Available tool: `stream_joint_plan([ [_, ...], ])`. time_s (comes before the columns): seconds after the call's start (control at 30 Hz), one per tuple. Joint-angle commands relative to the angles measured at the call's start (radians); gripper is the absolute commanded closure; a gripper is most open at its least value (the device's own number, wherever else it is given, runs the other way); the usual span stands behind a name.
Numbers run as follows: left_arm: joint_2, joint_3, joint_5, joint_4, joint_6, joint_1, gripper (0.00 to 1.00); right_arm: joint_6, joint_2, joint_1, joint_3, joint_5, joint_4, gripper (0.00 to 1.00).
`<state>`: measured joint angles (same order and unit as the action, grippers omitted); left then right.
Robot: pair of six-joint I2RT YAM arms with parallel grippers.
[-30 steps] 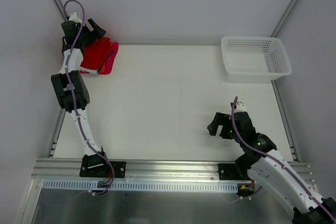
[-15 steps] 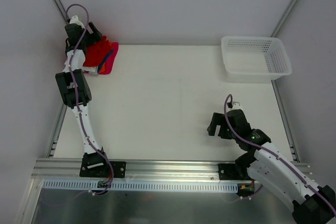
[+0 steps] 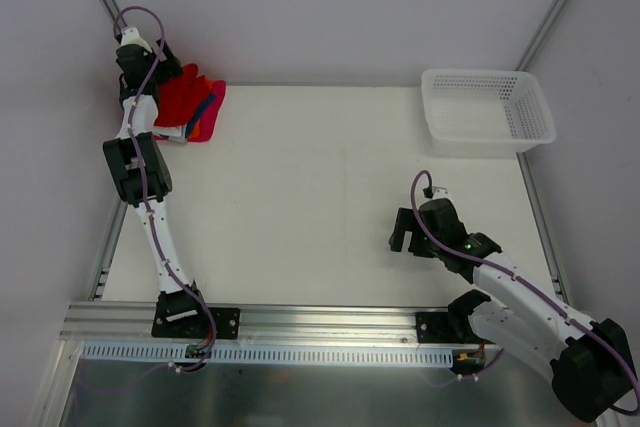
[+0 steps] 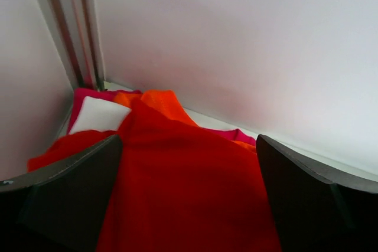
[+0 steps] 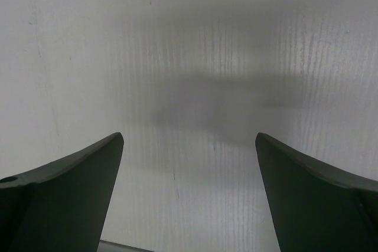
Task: Fold and stack the t-shirts
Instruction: Put the neatly folded tshirt into the corner of the board with the left arm
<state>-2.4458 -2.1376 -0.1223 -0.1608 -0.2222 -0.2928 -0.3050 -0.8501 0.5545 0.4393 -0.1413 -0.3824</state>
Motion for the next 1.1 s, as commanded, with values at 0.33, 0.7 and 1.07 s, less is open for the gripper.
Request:
stream_joint_plan([
  [0.33,-0.032,0.084,-0.146,-0.171,-0.092,-0.060,0.01,-0.006,0.131,0.007,0.025,-0.035,-0.050,0.01],
  [0.7,0.057,-0.031,-0.304,-0.287,-0.261,-0.019,0.01,-0.057,0.264,0.048,0.018,-0.058,-0.133,0.01],
  [1.07,0.217,0.007,-0.279,-0.296,-0.187,-0.023,0.01,-0.091,0.362,0.078,-0.016,-0.069,-0.207,0.01],
])
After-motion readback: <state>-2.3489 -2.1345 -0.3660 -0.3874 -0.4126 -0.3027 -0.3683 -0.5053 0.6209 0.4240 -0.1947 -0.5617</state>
